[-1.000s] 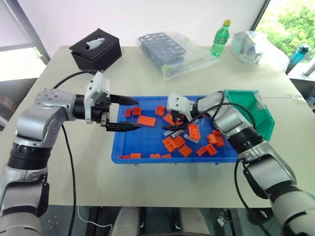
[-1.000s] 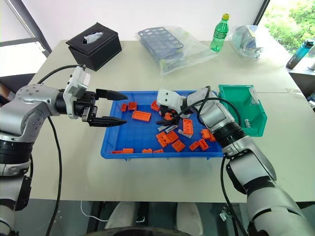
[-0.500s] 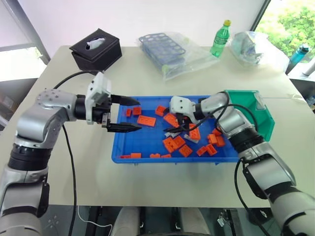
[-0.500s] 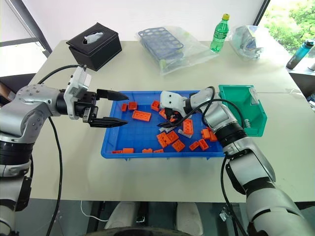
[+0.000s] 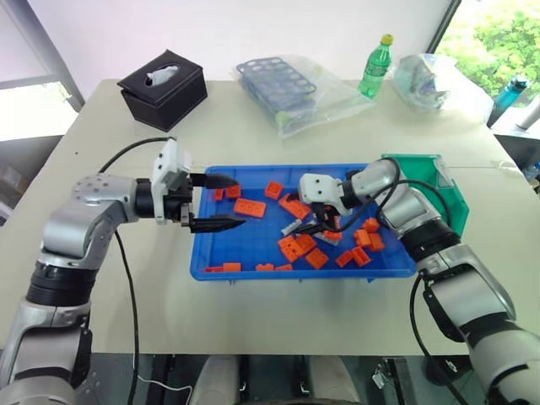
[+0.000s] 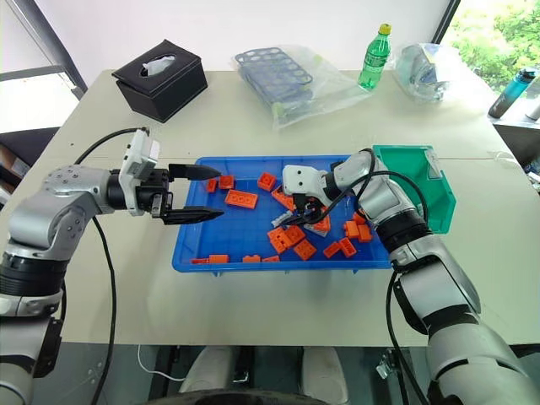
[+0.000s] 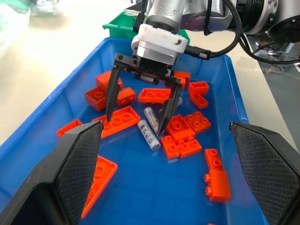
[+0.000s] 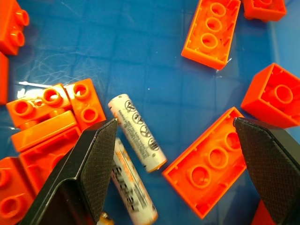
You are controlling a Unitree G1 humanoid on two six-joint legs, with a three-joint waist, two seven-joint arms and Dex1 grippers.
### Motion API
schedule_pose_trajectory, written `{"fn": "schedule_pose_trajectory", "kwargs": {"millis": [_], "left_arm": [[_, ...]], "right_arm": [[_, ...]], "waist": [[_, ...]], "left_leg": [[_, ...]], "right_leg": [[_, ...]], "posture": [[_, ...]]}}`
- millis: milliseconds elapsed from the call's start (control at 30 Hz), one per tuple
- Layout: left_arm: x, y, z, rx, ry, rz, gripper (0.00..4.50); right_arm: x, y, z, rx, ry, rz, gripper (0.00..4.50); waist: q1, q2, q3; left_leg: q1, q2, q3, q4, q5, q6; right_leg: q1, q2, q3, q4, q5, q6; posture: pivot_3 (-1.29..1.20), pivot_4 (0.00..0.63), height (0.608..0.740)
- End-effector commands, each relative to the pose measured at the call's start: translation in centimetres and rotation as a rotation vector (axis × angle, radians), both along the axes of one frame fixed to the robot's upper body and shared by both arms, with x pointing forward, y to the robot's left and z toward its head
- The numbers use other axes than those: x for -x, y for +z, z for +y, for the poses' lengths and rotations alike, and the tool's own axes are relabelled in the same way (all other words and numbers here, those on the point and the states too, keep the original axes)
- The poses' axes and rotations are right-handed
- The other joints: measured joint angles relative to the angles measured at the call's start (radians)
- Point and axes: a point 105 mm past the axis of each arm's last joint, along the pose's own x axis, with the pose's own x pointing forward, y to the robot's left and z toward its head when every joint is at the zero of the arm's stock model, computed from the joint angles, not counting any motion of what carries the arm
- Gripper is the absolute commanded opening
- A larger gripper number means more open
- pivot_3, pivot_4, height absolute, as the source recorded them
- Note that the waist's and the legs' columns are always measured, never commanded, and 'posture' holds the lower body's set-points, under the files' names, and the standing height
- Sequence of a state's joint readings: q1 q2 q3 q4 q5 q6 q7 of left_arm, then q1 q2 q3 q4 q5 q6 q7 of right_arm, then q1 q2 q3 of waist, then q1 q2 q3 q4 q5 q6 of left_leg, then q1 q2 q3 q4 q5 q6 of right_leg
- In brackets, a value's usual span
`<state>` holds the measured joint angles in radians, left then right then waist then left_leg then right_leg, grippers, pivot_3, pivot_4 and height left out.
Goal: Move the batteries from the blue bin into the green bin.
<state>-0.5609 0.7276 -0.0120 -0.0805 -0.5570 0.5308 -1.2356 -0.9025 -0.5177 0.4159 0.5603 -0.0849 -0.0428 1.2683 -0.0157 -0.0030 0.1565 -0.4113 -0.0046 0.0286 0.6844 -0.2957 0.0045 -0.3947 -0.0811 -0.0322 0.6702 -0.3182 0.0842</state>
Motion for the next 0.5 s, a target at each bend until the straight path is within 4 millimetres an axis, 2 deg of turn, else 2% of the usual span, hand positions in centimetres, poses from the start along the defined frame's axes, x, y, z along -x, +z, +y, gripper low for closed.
{"fn": "schedule_pose_trajectory", "kwargs": {"millis": [33,200,233,300,500], "left_arm": [[0.1,1.8,0.1,0.023,0.005,-0.067,4.5],[0.0,1.9,0.1,0.022,0.004,-0.069,4.5],[0.0,1.9,0.1,0.022,0.005,-0.07,4.5],[-0.1,1.9,0.0,0.022,0.004,-0.071,4.5],[-0.2,2.0,-0.2,0.022,0.001,-0.075,4.5]], "right_arm": [[0.2,-1.0,-0.2,0.031,0.012,-0.004,4.06],[0.9,-1.8,0.3,0.055,0.064,-0.007,4.06],[1.1,-1.9,0.4,0.055,0.076,-0.001,3.83],[1.5,-1.8,0.6,0.054,0.089,0.008,3.24],[2.4,-1.7,0.9,0.044,0.105,0.059,0.36]], "waist": [[0.002,0.0,0.0],[0.0,0.0,0.0],[-0.001,0.0,0.0],[-0.001,0.0,0.0],[-0.002,0.0,0.0]], "left_leg": [[0.001,0.0,0.0,0.0,0.0,0.0],[0.001,0.0,0.0,0.0,0.0,0.0],[0.001,0.0,0.0,0.0,0.0,0.0],[0.001,0.0,0.0,0.0,0.0,0.0],[0.002,0.0,0.0,0.0,0.0,0.0]], "right_leg": [[0.001,0.0,0.0,0.0,0.0,0.0],[0.001,0.0,0.0,0.0,0.0,0.0],[0.001,0.0,0.0,0.0,0.0,0.0],[0.001,0.0,0.0,0.0,0.0,0.0],[0.001,0.0,0.0,0.0,0.0,0.0]], "posture": [[0.0,0.15,0.73],[0.0,0.15,0.73],[0.0,0.15,0.73],[0.0,0.15,0.73],[0.0,0.15,0.73]]}}
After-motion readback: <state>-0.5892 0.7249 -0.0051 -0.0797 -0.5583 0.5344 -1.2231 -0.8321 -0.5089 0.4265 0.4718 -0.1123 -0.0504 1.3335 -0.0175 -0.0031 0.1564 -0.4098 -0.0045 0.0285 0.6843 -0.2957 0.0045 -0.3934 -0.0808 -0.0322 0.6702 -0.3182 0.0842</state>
